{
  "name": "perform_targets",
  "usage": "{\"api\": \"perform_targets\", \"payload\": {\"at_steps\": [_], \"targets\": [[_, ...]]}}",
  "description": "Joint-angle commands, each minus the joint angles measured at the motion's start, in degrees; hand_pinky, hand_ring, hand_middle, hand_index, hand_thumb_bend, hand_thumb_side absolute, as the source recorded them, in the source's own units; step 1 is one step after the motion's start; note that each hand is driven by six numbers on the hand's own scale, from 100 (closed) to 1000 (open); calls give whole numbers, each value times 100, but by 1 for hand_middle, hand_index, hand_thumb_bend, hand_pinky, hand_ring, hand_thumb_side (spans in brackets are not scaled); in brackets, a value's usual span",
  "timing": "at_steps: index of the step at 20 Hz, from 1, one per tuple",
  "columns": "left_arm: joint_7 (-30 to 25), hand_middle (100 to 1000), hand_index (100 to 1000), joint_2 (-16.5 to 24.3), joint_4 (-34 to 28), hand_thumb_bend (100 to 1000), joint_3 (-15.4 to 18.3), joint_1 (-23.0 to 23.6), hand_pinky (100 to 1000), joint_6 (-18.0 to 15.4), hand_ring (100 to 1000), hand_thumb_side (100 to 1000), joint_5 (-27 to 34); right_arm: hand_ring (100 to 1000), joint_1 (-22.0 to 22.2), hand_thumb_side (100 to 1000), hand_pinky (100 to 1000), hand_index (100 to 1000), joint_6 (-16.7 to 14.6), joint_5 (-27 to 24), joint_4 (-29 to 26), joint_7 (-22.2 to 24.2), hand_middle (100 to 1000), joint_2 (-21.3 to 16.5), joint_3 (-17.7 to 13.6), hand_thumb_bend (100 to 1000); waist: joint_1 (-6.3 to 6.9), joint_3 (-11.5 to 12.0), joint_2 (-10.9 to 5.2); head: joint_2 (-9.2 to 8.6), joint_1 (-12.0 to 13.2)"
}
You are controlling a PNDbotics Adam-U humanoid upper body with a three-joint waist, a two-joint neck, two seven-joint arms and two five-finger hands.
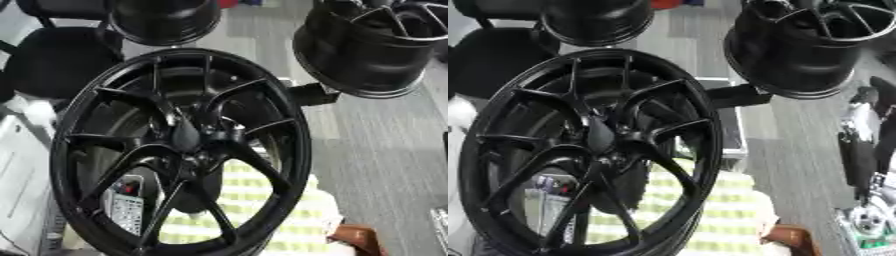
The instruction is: Pull the pin out of the wheel hub.
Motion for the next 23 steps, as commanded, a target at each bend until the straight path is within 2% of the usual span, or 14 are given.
{"api": "perform_targets", "payload": {"at_steps": [1, 2, 3, 5, 7, 10, 12, 14, 17, 20, 23], "targets": [[325, 627, 720, 211, -333, 100, 111, -15, 763, 217, 684, 278, 147, 799, -20, 650, 893, 770, 7, 38, -102, -24, 642, -43, -45, 100, 31, 8, -78, -13, -16], [416, 575, 694, 201, -427, 100, 123, -14, 730, 253, 629, 290, 184, 799, -19, 650, 893, 770, 10, 37, -102, -24, 642, -40, -45, 100, 29, 10, -77, -12, -20], [513, 565, 687, 190, -532, 100, 134, -2, 718, 279, 618, 297, 244, 799, -18, 650, 893, 770, 12, 37, -102, -25, 642, -38, -45, 100, 28, 12, -76, -12, -24], [759, 565, 691, 152, -884, 100, 174, 53, 707, 296, 609, 345, 435, 799, -19, 649, 893, 770, 11, 42, -102, -25, 642, -39, -44, 100, 22, 19, -72, -3, -28], [1108, 579, 708, 30, -1513, 100, 222, 193, 712, 194, 613, 415, 877, 799, -27, 648, 893, 770, 3, 48, -102, -28, 642, -44, -47, 100, 12, 29, -64, -1, -32], [1750, 590, 729, -298, -2621, 100, 263, 516, 711, -54, 615, 549, 1888, 799, -45, 647, 892, 770, -29, 62, -102, -33, 643, -71, -56, 100, -3, 33, -61, -5, -33], [2108, 602, 748, -703, -2919, 100, 287, 611, 709, -467, 624, 666, 2495, 799, -63, 647, 893, 771, -69, 73, -102, -42, 644, -89, -67, 100, -16, 18, -65, -18, -32], [2319, 633, 781, -1202, -2991, 100, 302, 721, 719, -1025, 651, 609, 2921, 800, -78, 646, 893, 771, -105, 87, -102, -50, 646, -102, -79, 100, -34, 6, -66, -20, -32], [2253, 671, 815, -1879, -3011, 100, 193, 1023, 743, -1653, 685, 595, 3123, 801, -94, 645, 893, 773, -157, 131, -102, -65, 649, -111, -91, 100, -58, -4, -67, -12, -28], [1886, 668, 816, -2584, -3013, 100, -10, 1433, 743, -1968, 683, 578, 3122, 801, -135, 644, 893, 773, -215, 180, -102, -88, 650, -111, -93, 100, -91, -16, -62, -28, 4], [1706, 674, 820, -3052, -3013, 100, -106, 1773, 745, -2156, 690, 565, 3254, 802, -156, 642, 896, 775, -266, 250, -102, -112, 654, -119, -102, 100, -115, -17, -61, -38, 27]]}}
